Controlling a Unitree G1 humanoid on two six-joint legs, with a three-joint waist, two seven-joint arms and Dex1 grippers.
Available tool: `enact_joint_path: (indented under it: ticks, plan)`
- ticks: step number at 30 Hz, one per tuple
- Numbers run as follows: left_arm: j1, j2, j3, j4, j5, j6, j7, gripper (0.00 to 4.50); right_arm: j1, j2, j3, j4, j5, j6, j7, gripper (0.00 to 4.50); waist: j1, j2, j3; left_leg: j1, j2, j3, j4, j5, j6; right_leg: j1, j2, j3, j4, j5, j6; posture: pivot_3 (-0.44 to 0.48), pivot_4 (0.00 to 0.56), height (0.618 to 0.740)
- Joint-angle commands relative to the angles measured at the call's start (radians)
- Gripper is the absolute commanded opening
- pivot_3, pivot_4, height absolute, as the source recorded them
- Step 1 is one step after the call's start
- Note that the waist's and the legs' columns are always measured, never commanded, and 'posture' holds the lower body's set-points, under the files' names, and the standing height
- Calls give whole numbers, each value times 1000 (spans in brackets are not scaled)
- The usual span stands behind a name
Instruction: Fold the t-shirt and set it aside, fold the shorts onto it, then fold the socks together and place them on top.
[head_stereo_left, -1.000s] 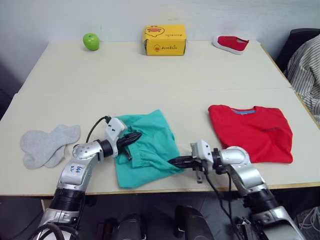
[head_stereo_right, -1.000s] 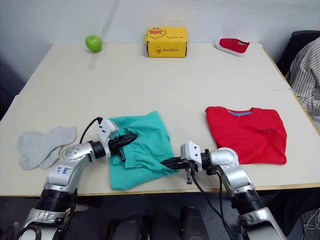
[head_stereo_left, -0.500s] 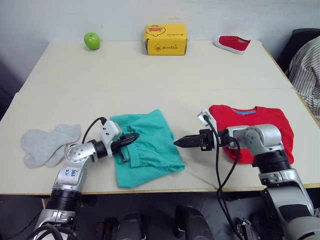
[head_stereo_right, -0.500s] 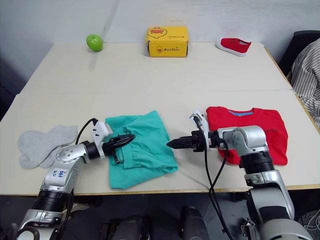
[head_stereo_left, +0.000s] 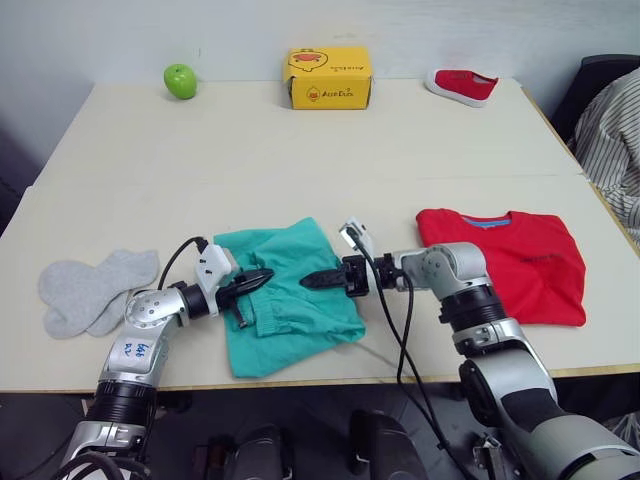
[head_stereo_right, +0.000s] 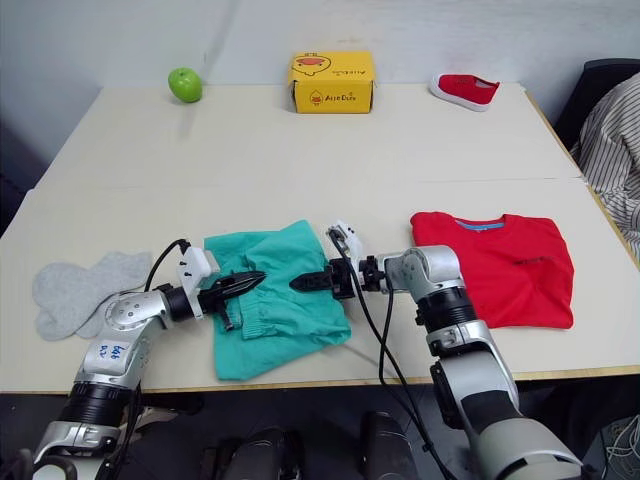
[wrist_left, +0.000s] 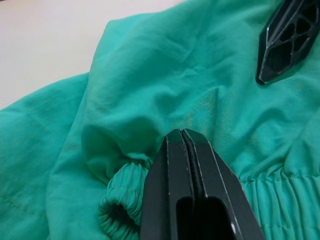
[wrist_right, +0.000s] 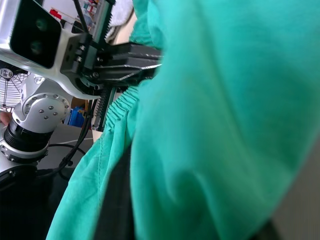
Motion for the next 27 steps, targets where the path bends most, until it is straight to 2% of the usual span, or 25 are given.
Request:
enact_joint_path:
  ticks: [1, 4, 9, 13, 16, 19, 23, 27]
  plan:
    - [24, -4, 38, -85, -114, 137, -21, 0, 15, -108, -26, -190, 90, 41, 108, 29, 5, 0, 0, 0, 0, 0, 0, 0, 0, 0, 0, 0, 0, 0, 0, 0, 150, 740]
    - [41, 19, 61, -267, -228, 273, -25, 642, 11, -257, -80, -301, 173, 108, 193, 0, 6, 0, 0, -2, -1, 0, 0, 0, 1, -2, -1, 1, -1, 1, 1, 0, 150, 740]
    - [64, 15, 112, -450, -345, 341, -12, 2250, 2, -567, -135, -347, 221, 96, 359, 0, 8, -1, 1, -2, -1, -1, 0, -1, 2, -1, -1, 0, -2, 1, 1, 0, 150, 740]
    - [90, 20, 130, -495, -390, 338, -42, 3540, 10, -842, -108, -213, 109, -67, 527, 0, 6, 0, 1, -1, -1, 0, 0, -1, 2, -1, -1, 1, -6, 1, 1, 0, 150, 740]
    - [111, 29, 120, -493, -379, 326, -60, 4473, 1, -947, -59, -123, 23, -179, 613, 0, 3, -1, 1, 0, -1, 1, 0, -1, 1, -1, 0, 2, -6, 1, 1, 0, 150, 740]
    - [116, 33, 113, -493, -374, 326, -69, 4473, -16, -988, 1, 21, -82, -313, 643, 0, 2, -1, 1, 1, -1, 2, 0, -1, 1, -1, 1, 3, -6, 1, 1, 0, 150, 740]
    - [124, 49, 116, -495, -367, 329, -73, 4473, -61, -963, 74, 258, -253, -516, 640, 0, 5, 0, 1, 1, -1, 4, 0, 0, 1, -2, 0, 5, -6, 1, 1, 0, 150, 740]
    - [139, 72, 124, -503, -364, 332, -65, 4473, -102, -879, 119, 564, -422, -772, 508, 0, 5, 0, 1, 1, -1, 5, 0, 0, 1, -3, 1, 5, -6, 1, 1, 0, 150, 740]
